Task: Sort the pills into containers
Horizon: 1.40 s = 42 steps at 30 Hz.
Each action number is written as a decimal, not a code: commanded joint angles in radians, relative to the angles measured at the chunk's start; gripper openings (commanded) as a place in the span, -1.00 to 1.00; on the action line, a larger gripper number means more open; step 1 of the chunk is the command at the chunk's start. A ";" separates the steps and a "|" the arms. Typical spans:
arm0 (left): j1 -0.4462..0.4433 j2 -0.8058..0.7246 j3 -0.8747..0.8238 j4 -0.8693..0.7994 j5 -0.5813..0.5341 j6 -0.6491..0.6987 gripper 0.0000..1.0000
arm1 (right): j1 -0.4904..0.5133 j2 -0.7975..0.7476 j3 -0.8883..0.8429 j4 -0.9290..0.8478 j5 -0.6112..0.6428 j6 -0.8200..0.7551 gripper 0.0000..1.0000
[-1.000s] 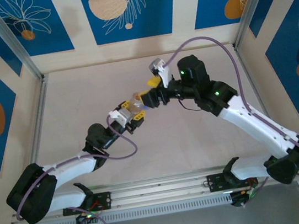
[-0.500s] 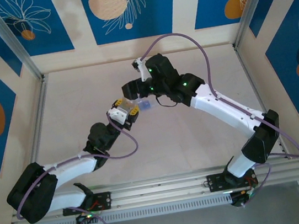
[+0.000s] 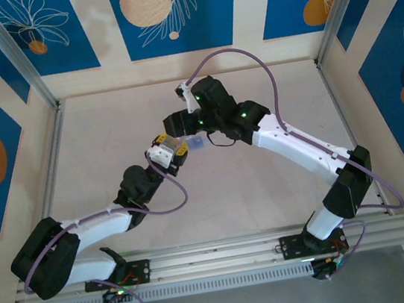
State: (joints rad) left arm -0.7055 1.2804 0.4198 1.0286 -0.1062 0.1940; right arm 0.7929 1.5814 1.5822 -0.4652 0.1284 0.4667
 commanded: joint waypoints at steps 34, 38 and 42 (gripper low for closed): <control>-0.002 0.007 -0.021 0.222 0.677 -0.074 -1.00 | -0.102 -0.309 -0.316 -0.071 -0.810 -1.071 -0.58; -0.002 0.015 -0.020 0.249 0.775 -0.100 -1.00 | -0.123 -0.285 -0.241 -0.209 -0.858 -1.185 -0.55; -0.003 0.015 -0.027 0.296 0.775 -0.131 -1.00 | -0.120 -0.271 -0.209 -0.243 -0.837 -1.181 -0.12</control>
State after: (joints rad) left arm -0.7128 1.2938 0.3950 1.2373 0.5785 0.0864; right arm 0.6678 1.3003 1.3426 -0.5903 -0.6273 -0.6445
